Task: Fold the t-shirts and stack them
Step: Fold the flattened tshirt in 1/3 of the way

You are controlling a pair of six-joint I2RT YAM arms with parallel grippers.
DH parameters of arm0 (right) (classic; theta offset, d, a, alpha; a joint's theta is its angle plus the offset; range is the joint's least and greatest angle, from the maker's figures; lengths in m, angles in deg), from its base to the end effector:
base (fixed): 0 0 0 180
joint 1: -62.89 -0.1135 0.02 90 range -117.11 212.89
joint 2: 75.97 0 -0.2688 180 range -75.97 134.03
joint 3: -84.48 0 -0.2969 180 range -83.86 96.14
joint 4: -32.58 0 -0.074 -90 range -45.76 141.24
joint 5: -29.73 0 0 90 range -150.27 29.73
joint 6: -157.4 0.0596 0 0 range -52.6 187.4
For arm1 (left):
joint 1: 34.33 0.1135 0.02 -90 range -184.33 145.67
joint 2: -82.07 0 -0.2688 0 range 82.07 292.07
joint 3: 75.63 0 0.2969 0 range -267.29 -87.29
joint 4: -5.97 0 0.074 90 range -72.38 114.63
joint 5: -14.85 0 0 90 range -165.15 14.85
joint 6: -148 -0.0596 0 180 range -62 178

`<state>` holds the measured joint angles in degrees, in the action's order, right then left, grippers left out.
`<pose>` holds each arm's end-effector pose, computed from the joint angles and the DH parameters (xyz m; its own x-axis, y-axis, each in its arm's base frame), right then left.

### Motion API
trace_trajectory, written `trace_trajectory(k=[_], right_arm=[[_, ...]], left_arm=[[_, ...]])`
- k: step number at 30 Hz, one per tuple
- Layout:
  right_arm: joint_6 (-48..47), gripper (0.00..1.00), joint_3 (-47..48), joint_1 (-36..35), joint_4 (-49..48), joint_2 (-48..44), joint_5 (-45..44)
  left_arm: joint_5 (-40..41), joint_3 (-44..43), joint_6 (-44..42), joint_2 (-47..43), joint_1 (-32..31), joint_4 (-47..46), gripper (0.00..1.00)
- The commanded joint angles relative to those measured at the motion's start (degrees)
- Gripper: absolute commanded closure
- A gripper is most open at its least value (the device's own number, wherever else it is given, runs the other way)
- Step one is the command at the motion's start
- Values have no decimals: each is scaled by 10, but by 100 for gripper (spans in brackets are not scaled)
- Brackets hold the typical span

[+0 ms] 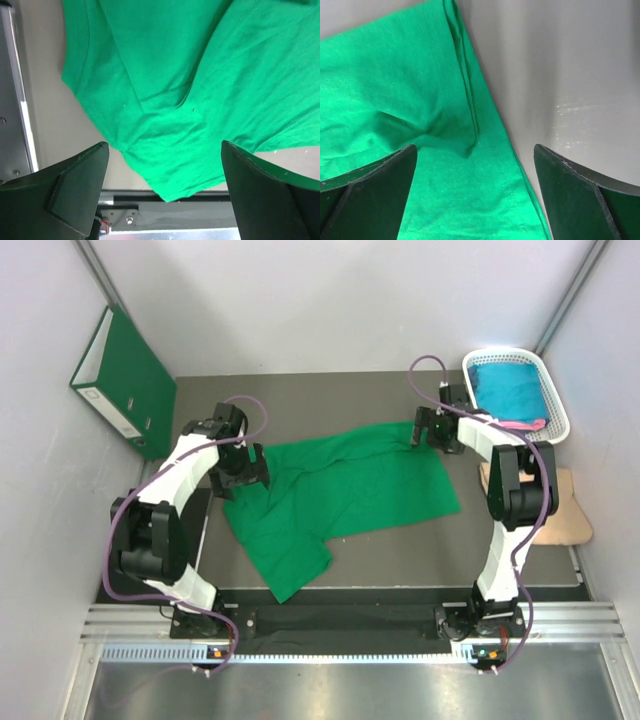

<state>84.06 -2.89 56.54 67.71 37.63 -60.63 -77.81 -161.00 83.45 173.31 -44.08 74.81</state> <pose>0.4765 0.0526 0.1427 -0.8210 0.1971 -0.5358 0.1339 0.9788 0.1549 0.3508 -0.0631 0.2231 -0.9363 -0.2747 -0.2189 -0.2449 0.9573 -0.1537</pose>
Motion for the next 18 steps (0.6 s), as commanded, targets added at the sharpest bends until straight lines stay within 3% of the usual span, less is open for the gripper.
trace_trajectory(k=[1,4,8,16,18], right_arm=[[-3,0,16,9,-11,-47,-24],[-1,0,31,8,1,-39,-28],[9,0,38,8,7,-40,-30],[20,0,37,12,10,-52,-30],[20,0,36,13,11,-56,-30]], left_arm=[[3,-33,-8,-5,0,-51,2],[-8,-56,-10,41,-1,-59,2],[-37,-73,-23,96,-8,-87,14],[-61,-80,-25,170,-20,-139,25],[-65,-82,-26,183,-21,-146,33]])
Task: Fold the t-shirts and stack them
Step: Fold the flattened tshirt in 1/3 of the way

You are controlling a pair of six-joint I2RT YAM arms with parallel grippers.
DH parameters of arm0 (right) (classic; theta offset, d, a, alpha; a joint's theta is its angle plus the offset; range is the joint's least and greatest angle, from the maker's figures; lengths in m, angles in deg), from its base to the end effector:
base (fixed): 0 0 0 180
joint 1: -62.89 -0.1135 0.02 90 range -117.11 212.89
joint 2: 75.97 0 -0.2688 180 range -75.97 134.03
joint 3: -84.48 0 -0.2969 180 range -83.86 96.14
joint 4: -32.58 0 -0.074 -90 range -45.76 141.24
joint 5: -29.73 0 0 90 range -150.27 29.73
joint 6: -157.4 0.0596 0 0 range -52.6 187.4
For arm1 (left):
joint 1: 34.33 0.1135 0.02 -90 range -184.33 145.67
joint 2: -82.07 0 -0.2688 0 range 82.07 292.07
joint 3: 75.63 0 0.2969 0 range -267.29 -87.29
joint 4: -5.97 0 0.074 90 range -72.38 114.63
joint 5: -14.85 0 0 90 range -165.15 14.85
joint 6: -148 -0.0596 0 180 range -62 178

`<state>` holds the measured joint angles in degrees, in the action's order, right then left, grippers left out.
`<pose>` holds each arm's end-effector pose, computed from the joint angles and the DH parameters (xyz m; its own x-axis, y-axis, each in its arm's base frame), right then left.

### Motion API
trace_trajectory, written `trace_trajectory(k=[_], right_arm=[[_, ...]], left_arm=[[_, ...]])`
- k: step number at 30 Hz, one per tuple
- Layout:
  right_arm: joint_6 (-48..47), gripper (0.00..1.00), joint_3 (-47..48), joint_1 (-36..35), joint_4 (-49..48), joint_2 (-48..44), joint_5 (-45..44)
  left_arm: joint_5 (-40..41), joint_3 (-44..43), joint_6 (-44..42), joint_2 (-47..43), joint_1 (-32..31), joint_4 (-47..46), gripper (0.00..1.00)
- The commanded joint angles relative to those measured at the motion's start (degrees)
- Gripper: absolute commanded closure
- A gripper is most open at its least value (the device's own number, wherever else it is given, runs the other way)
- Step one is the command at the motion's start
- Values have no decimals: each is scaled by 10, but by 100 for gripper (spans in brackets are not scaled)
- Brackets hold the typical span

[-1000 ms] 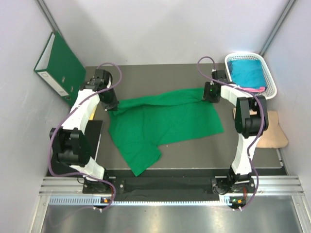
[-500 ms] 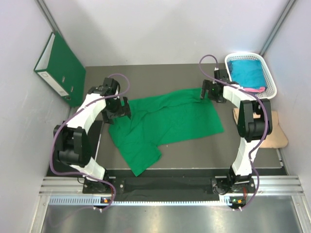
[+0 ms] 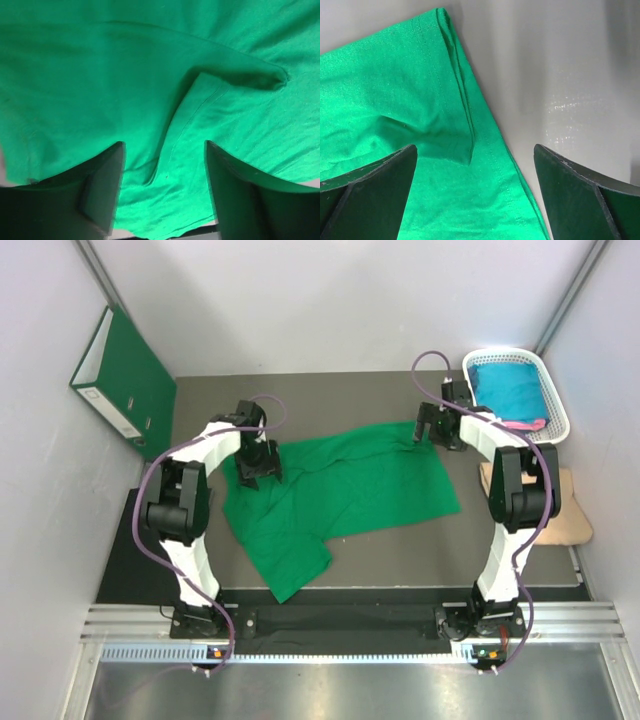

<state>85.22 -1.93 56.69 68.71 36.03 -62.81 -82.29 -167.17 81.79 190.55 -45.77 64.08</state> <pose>0.4773 0.0492 0.1602 -0.7961 0.2210 -0.5633 0.1694 0.9751 0.1432 0.4137 -0.0913 0.1533 -0.9586 -0.2144 -0.1876 -0.1732 0.9614 -0.2139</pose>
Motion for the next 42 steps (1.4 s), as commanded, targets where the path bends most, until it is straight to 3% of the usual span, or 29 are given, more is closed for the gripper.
trace_trajectory(k=[1,6,8,12,23,29,30,32,33,35,39,42], right_arm=[[7,0,24,11,1,-42,-7],[7,0,11,14,1,-50,-8],[7,0,6,15,1,-57,-8],[10,0,-7,16,-4,-66,-7],[21,0,-38,16,-19,-85,2],[37,0,-42,17,-28,-72,12],[41,0,-41,16,-31,-68,15],[47,0,-40,16,-36,-66,17],[50,0,-39,16,-38,-65,19],[52,0,-31,16,-43,-59,21],[56,0,-10,16,-43,-32,18],[63,0,12,16,-47,-5,14]], left_arm=[[-23,-22,-10,15,-4,-42,34],[-30,-20,-15,37,-11,-50,51],[-31,-12,-16,43,-13,-52,62],[-26,0,-12,32,-17,-54,98],[-7,15,-20,-90,-71,1,100],[48,53,4,-93,-104,78,100],[87,57,11,-93,-105,91,69],[115,56,15,-102,-104,100,37],[144,52,18,-108,-104,97,10],[169,33,16,-114,-104,85,2],[194,-26,9,-80,-83,68,2],[163,-76,8,-28,-39,56,2]])
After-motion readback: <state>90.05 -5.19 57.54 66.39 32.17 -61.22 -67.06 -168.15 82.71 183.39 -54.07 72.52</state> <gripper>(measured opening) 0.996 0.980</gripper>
